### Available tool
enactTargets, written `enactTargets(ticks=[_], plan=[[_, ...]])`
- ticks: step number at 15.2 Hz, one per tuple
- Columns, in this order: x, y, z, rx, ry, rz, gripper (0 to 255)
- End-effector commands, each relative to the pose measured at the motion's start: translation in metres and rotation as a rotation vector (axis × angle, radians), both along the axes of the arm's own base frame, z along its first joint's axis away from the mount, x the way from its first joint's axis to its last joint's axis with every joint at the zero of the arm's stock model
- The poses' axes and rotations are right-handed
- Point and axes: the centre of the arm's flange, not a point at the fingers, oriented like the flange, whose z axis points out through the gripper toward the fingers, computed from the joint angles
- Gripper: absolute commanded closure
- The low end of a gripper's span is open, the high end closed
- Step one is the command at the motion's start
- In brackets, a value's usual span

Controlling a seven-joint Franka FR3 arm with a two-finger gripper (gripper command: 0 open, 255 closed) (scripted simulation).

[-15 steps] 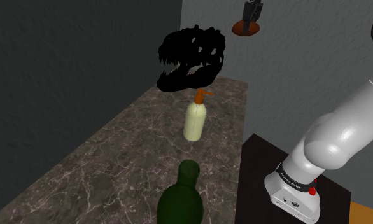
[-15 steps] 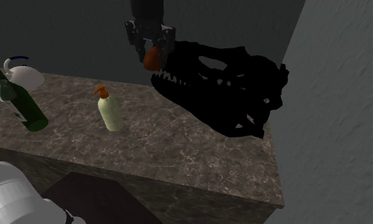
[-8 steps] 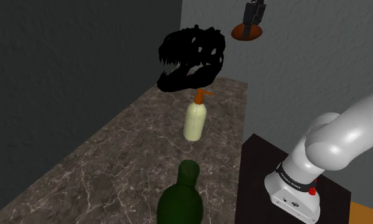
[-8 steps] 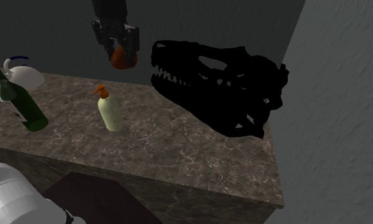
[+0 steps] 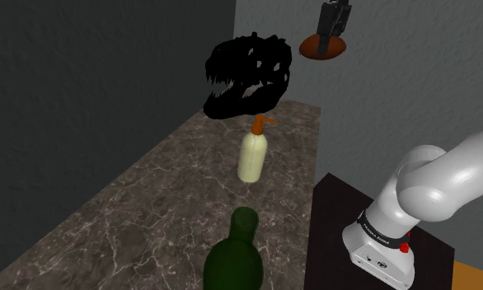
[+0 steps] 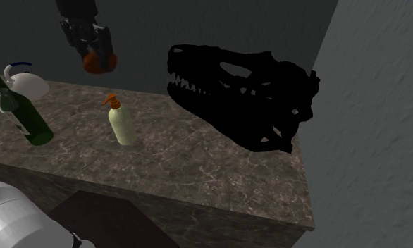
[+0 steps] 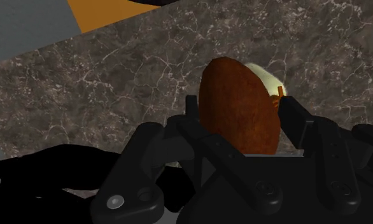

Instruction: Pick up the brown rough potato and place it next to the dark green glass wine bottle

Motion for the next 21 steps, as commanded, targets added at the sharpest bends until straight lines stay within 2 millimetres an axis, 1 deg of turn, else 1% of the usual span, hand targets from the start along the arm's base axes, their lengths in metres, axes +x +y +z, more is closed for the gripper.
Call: enactTargets(ticks=[1,18,19,21], plan=[[-0.014,0.027,-0.001,0.0,0.0,-0.002,255],[-0.125,0.222,-0.001,0.0,0.0,-0.002,255],[-0.137,0.243,-0.001,0.0,0.0,-0.002,255],[-0.137,0.243,-0.011,0.0,0.0,-0.002,255]])
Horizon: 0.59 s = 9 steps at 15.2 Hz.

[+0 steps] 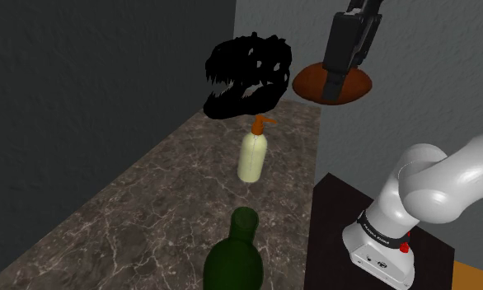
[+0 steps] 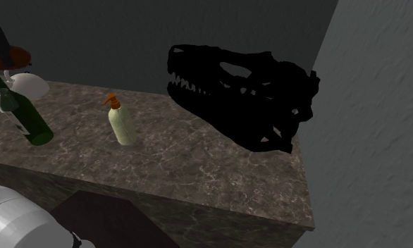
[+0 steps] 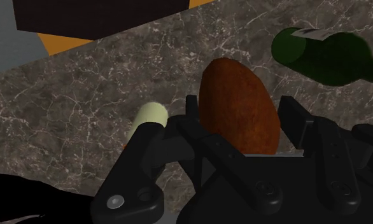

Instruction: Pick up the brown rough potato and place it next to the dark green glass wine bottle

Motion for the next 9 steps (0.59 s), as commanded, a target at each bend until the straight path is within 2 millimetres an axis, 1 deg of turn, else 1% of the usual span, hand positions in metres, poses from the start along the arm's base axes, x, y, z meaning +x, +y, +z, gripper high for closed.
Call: enactTargets(ticks=[1,9], plan=[[-0.002,0.005,-0.011,0.0,0.0,-0.001,255],[-0.002,0.005,-0.053,0.0,0.0,-0.001,255]])
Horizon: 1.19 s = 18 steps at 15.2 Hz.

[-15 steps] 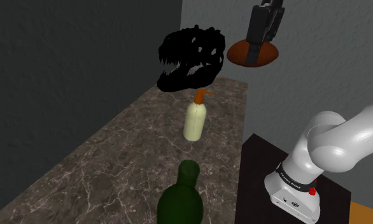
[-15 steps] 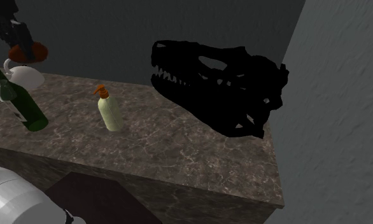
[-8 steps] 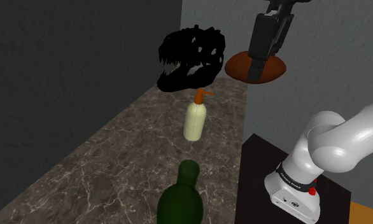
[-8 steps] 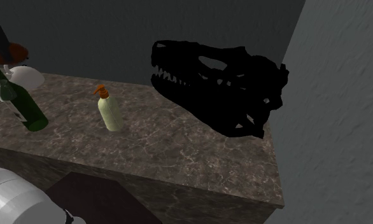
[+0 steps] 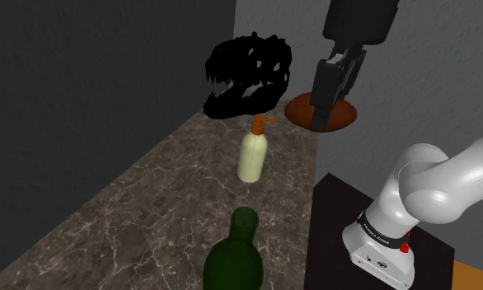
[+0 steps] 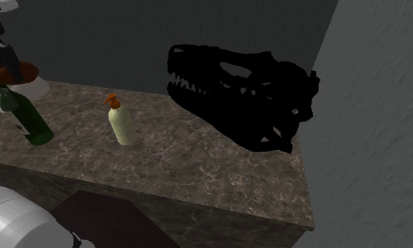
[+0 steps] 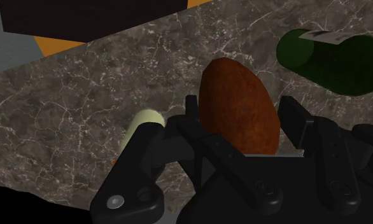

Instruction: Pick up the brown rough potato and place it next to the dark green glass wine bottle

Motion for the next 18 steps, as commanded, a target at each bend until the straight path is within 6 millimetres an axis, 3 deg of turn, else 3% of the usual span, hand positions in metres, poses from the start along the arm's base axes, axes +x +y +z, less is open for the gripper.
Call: enactTargets(ticks=[1,18], plan=[[0.0,0.0,-0.011,0.0,0.0,0.0,255],[0.0,0.0,-0.101,0.0,0.0,0.0,255]])
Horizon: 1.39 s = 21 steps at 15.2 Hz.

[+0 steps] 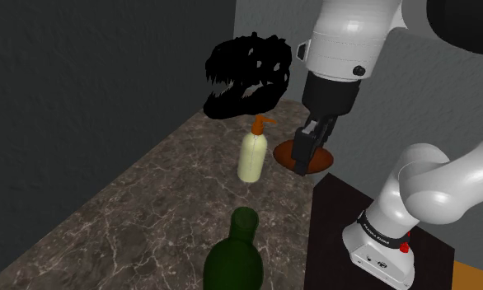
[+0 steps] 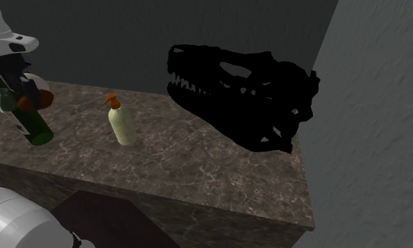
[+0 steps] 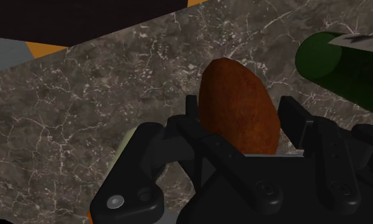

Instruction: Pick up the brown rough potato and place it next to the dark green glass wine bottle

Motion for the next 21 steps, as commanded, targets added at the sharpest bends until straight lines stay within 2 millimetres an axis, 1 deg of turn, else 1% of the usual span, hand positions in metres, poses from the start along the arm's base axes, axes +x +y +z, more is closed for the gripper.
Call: enactTargets(ticks=[1,21], plan=[[0.0,0.0,-0.01,0.0,-0.001,0.0,255],[0.0,0.0,-0.116,0.0,-0.001,0.0,255]])
